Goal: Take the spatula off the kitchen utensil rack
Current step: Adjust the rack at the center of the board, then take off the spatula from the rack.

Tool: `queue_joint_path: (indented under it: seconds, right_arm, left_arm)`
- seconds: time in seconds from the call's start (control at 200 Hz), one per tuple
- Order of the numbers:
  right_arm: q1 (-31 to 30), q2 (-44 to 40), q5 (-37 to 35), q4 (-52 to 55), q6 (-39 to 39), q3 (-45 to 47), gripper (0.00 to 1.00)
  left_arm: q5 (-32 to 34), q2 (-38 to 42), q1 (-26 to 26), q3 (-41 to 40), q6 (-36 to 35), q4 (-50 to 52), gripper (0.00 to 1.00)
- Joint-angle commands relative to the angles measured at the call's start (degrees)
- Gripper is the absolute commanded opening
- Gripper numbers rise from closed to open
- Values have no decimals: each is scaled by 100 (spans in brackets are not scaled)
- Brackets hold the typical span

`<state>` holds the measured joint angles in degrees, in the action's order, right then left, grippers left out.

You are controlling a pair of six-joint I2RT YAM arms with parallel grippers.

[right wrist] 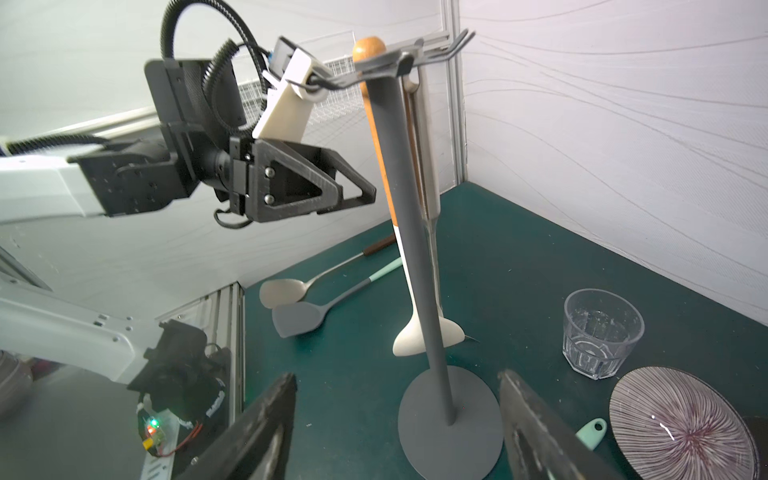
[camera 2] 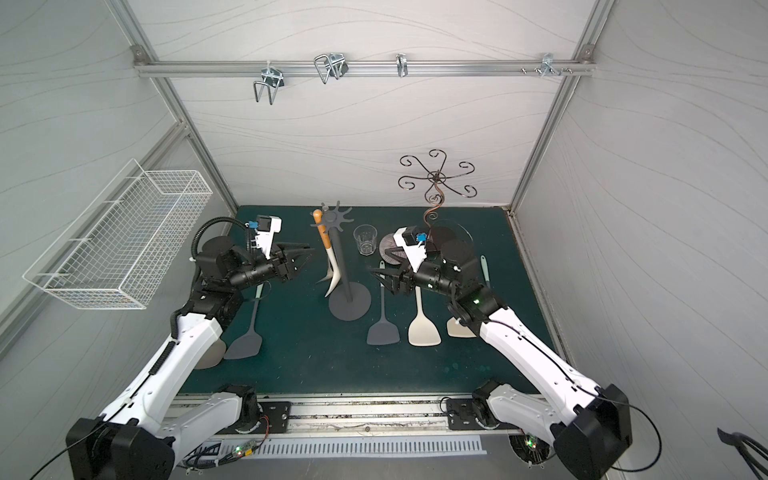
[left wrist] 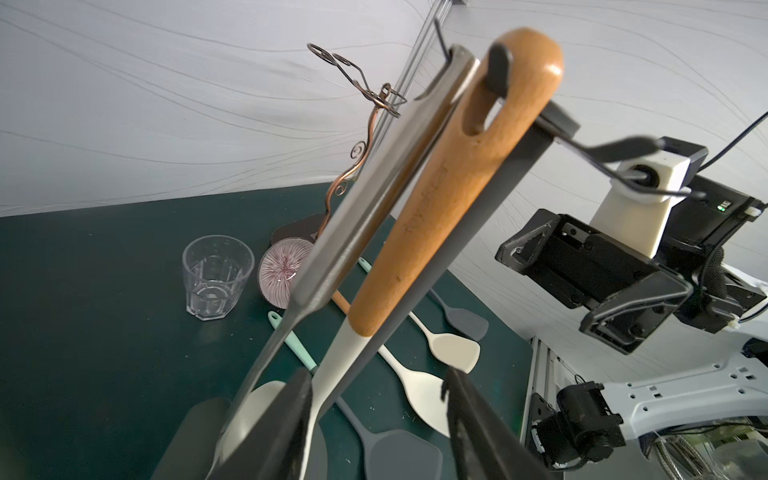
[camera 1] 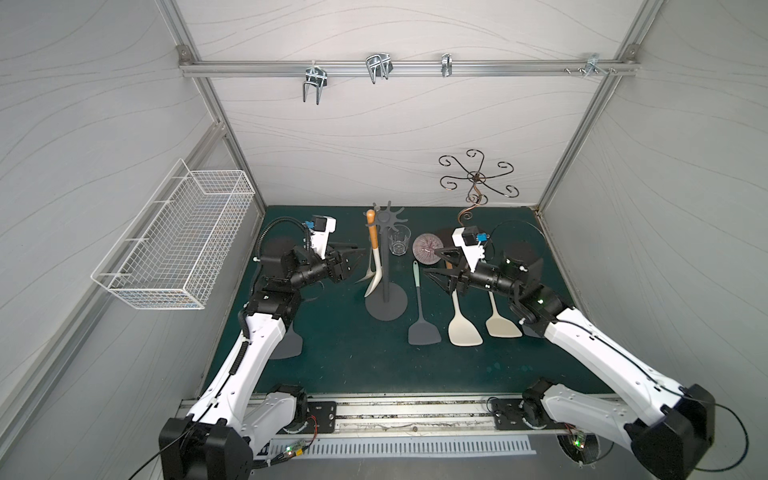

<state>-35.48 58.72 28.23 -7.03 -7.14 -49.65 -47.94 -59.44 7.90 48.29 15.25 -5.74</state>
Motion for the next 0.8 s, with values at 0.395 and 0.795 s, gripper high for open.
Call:
queue_joint_path:
  seconds: [0.395, 0.795]
  right_arm:
    - [36, -687, -420, 358, -662, 511, 80]
    - [29, -551, -550, 970, -328, 102, 80]
  left_arm:
    - [236, 6, 212, -362, -1126, -697, 46]
    - [-788, -872, 71, -127, -1194, -1381, 43]
